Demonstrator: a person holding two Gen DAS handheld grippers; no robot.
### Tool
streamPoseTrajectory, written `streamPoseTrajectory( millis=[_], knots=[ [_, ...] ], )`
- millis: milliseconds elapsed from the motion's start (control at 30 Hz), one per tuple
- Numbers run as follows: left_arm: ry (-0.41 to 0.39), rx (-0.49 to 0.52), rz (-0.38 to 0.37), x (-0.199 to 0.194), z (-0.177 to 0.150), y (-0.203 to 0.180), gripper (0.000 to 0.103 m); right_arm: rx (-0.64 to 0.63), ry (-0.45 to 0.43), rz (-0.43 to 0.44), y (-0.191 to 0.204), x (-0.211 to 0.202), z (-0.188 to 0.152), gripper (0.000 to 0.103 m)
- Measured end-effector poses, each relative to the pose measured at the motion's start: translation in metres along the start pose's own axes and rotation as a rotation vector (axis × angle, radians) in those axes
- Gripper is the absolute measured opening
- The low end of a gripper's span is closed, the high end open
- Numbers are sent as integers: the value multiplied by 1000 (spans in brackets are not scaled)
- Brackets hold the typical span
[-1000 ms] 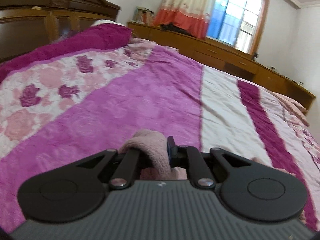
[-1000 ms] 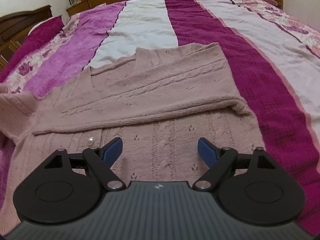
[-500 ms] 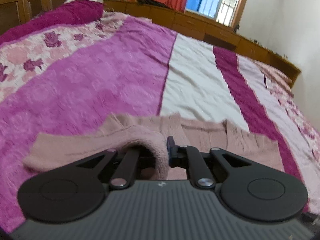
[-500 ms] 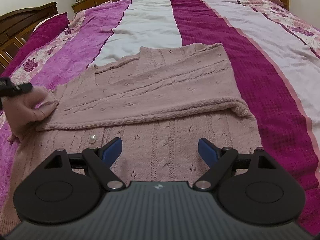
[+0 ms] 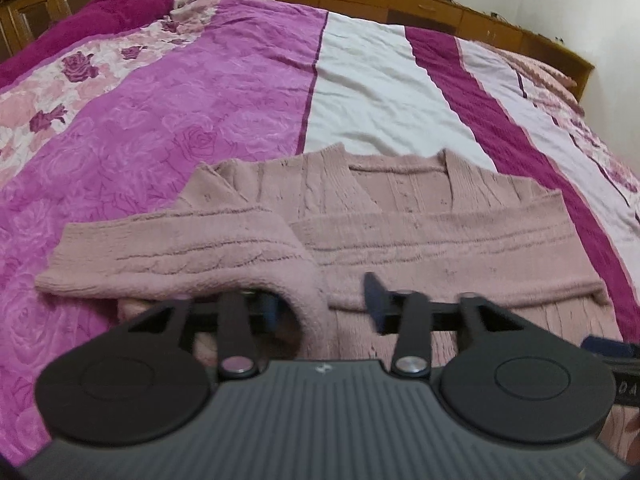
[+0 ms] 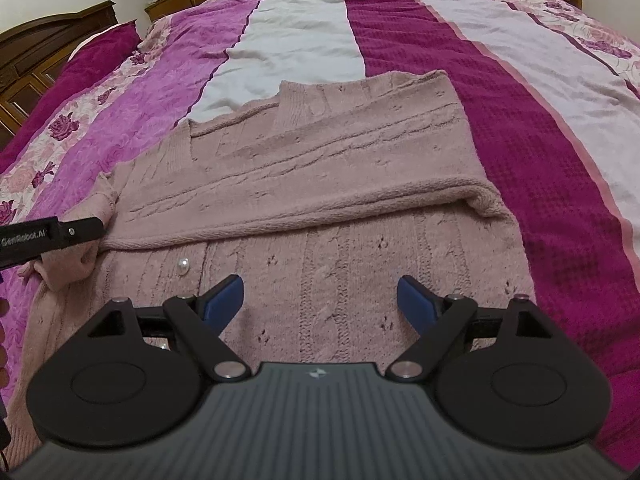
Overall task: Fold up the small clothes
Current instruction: 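Grasp the cuff of the sleeve nearest the left tool and fold it across the body, then grasp the folded sleeve cuff with the right tool, lift and release it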
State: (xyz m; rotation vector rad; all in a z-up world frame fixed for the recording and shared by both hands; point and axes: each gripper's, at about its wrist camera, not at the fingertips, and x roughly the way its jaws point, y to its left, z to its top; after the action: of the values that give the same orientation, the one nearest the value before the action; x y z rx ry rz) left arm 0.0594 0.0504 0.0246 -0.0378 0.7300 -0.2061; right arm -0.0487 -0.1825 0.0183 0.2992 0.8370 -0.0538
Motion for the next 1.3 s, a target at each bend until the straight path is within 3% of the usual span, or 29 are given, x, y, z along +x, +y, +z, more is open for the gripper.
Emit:
streamPoseTrajectory(
  millis=[233, 433, 633, 833, 1100, 1300],
  knots=[
    [23, 84, 10, -20, 1, -1, 54, -9, 2, 6, 4, -1, 1, 89],
    [44, 70, 16, -40, 13, 21, 60, -19, 14, 44, 16, -1, 6, 89],
    [50, 53, 116, -47, 11, 58, 62, -42, 29, 95, 40, 3, 14, 89],
    [101, 11, 159, -40, -2, 88, 62, -66, 71, 189, 81, 16, 30, 89],
    [129, 4, 187, -25, -10, 101, 62, 10, 212, 347, 137, 58, 55, 89],
    [149, 0, 198, -11, -14, 104, 62, 82, 323, 385, 159, 95, 66, 87]
  ],
)
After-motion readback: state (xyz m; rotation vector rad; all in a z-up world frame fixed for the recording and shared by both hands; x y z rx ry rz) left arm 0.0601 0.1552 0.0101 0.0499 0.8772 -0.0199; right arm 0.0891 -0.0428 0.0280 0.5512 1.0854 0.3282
